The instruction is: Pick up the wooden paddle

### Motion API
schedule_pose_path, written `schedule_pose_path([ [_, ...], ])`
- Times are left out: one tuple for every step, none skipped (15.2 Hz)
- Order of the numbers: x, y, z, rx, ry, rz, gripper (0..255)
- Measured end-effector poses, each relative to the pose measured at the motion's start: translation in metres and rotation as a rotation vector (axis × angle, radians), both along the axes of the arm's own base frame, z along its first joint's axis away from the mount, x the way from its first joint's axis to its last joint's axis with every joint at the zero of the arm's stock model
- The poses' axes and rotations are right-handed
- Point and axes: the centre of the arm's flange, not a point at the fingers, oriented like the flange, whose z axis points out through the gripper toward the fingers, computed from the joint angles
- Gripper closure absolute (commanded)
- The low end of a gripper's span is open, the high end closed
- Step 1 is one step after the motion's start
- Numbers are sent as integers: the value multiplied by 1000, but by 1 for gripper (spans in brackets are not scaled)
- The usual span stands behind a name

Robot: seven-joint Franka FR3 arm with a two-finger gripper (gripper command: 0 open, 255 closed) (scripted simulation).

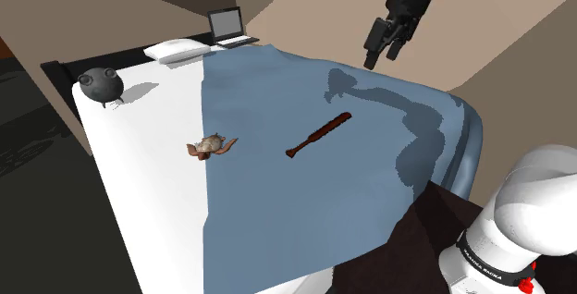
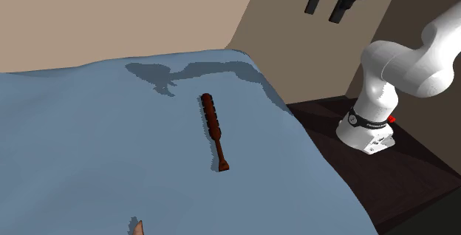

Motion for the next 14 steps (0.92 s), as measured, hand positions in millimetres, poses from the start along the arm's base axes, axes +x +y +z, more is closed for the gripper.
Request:
schedule_pose_path([
  [0, 0, 0, 0, 0, 0, 0],
  [4, 3, -4, 3, 2, -19, 0],
  [11, 4, -10, 8, 5, -52, 0],
  [18, 7, -19, 14, 10, -89, 0],
  [26, 8, -30, 20, 14, -130, 0],
  [37, 10, -38, 26, 18, -173, 0],
  [45, 13, -49, 33, 22, -215, 0],
  [55, 13, -58, 40, 26, -260, 0],
  [65, 14, -65, 47, 30, -303, 0],
  [73, 13, -75, 54, 34, -347, 0],
  [85, 13, -83, 61, 37, -391, 0],
  [94, 13, -94, 67, 42, -435, 0],
  [104, 12, -103, 74, 46, -479, 0],
  [112, 11, -114, 81, 51, -523, 0],
])
